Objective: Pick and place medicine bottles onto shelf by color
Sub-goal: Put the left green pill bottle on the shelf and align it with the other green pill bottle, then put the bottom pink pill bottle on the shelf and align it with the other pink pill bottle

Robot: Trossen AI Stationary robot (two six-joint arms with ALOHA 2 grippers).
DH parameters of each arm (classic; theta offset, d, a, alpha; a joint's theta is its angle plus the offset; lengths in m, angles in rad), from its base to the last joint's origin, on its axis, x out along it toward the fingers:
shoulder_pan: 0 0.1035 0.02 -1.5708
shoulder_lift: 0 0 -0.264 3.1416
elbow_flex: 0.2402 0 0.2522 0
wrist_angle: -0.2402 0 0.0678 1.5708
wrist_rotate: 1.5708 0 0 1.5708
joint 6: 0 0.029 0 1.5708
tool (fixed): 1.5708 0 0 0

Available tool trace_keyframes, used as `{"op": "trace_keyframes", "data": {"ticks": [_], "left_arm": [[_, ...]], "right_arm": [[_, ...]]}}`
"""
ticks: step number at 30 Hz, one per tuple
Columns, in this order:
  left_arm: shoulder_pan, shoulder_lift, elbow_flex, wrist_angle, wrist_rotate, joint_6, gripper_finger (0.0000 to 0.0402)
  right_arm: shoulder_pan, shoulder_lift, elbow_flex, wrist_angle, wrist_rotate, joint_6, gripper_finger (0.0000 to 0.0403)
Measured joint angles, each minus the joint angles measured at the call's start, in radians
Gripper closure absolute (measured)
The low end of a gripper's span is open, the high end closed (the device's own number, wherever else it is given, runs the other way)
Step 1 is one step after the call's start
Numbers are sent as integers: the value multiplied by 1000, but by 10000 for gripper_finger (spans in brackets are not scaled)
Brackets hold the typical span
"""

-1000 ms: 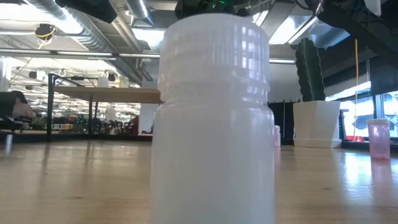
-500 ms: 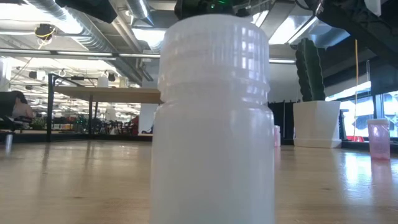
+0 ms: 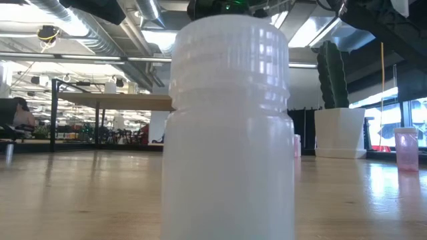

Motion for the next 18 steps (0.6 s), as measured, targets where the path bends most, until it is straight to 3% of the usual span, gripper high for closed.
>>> {"op": "trace_keyframes", "data": {"ticks": [9,18], "left_arm": [[0,0,0,0,0,0,266],[0,0,0,0,1,0,266]], "right_arm": [[37,-46,3,-54,-18,9,399],[161,-166,19,-188,24,149,396]]}}
